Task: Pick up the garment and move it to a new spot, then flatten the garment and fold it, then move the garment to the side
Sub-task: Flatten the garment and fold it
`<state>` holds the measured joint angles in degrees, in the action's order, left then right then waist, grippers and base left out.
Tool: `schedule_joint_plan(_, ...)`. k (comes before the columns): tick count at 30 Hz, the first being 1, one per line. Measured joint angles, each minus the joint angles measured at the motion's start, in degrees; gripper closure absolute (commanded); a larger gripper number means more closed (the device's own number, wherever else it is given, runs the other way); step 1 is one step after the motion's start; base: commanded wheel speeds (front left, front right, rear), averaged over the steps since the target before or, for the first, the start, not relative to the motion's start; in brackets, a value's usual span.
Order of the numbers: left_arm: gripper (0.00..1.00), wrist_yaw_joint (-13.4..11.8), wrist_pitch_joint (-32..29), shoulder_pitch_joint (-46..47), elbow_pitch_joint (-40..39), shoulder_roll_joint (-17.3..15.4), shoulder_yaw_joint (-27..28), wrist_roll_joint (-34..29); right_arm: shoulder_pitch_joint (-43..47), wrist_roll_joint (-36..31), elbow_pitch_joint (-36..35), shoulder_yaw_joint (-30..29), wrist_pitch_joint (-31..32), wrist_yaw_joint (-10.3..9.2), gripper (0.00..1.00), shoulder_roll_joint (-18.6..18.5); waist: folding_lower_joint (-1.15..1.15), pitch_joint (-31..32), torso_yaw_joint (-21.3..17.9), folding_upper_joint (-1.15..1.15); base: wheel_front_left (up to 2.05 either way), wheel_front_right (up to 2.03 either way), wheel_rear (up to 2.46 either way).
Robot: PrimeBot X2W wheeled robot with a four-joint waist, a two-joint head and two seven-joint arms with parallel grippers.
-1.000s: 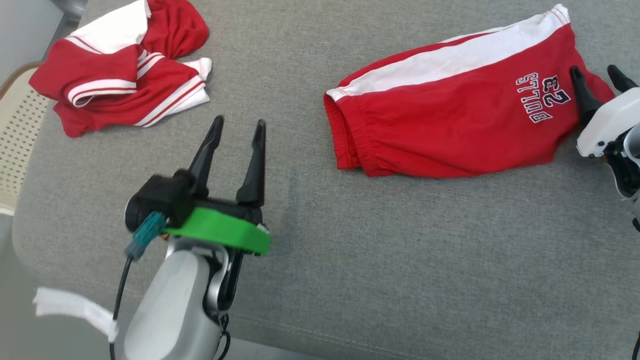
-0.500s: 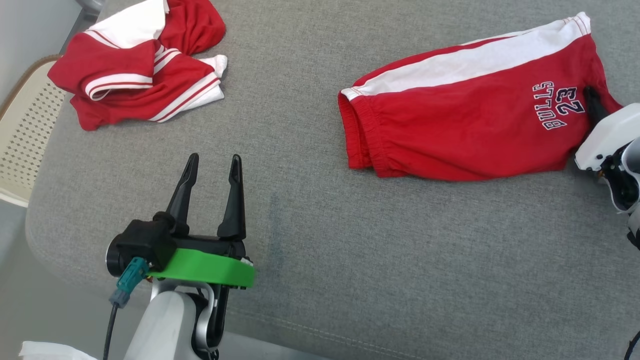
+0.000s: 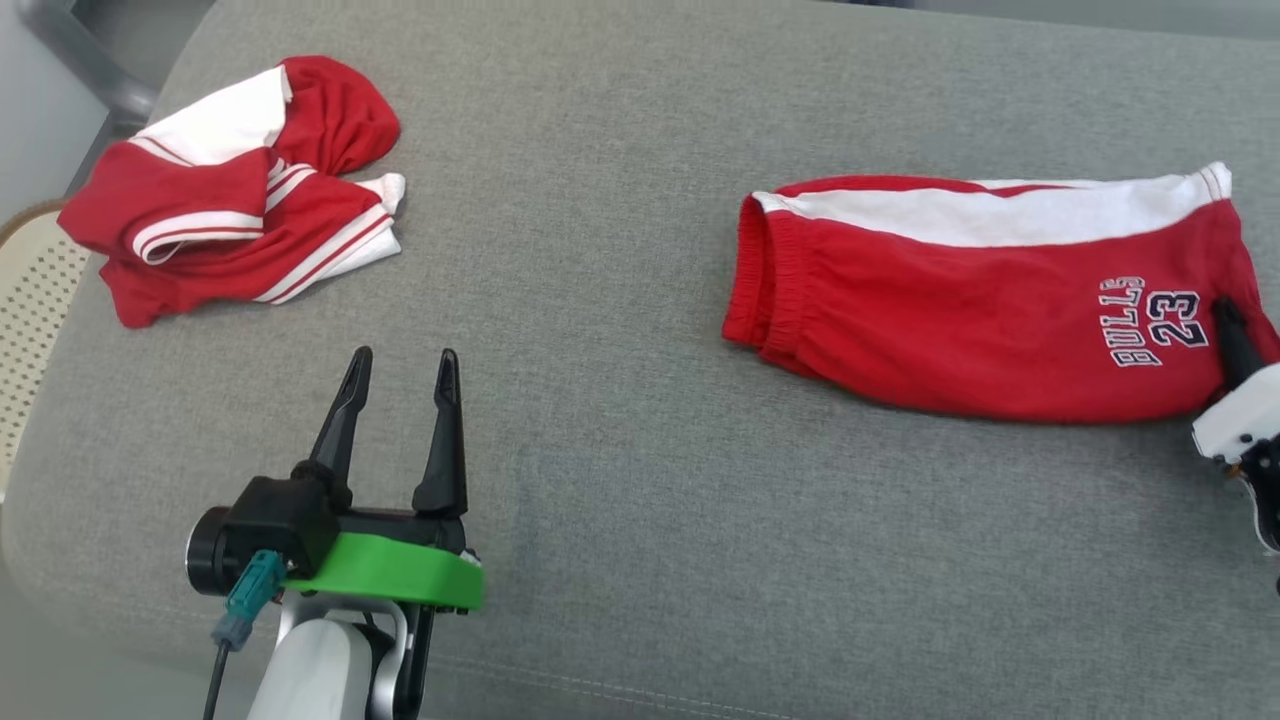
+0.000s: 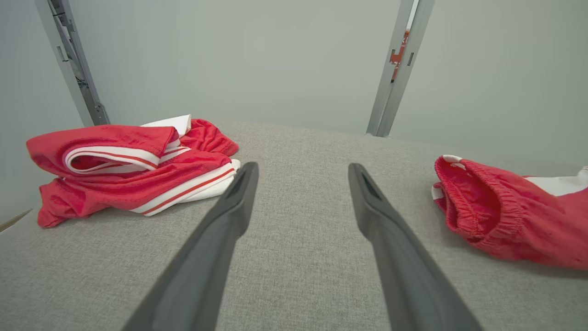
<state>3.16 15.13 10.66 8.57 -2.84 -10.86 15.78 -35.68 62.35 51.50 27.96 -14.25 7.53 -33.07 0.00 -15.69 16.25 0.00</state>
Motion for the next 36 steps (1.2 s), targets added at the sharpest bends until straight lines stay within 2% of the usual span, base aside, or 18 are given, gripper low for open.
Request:
schedule_joint_plan(8, 0.0, 0.47, 0.0, -1.94, -0.25, 0.0, 1.34, -1.72, 6.02, 1.98, -1.34, -4.07, -0.57, 0.0, 1.0, -3.44, 0.0, 2.46, -3.5, 0.0, 0.0, 0.0, 0.0)
schedule_joint_plan(15, 0.0, 0.62, 0.0, -1.88, -0.23, 0.01, 1.3, -1.8, 3.57, -1.32, -3.58, -4.78, -0.74, 0.0, 1.0, -3.04, 0.0, 2.82, -5.23, 0.0, 0.0, 0.0, 0.0)
schedule_joint_plan(23, 0.0, 0.63, 0.0, -1.9, 0.45, 0.01, 1.08, -1.71, -0.4, -7.49, -10.03, -4.28, -0.75, 0.0, 1.0, 1.12, 0.0, 4.67, -5.21, 0.0, 0.0, 0.0, 0.0)
schedule_joint_plan(31, 0.0, 0.73, 0.0, -2.71, 0.19, 0.01, 0.91, -1.54, -1.22, -12.45, -18.06, 0.1, 0.2, -0.01, 1.0, 5.94, 0.0, 5.52, -3.6, 0.0, 0.0, 0.0, 0.0)
schedule_joint_plan(36, 0.0, 0.66, 0.0, -2.71, -0.15, 0.0, 0.29, -1.16, -0.53, -14.02, -20.2, 1.6, 2.07, -0.01, 1.0, 8.93, 0.0, 5.23, -2.19, 0.0, 0.0, 0.0, 0.0)
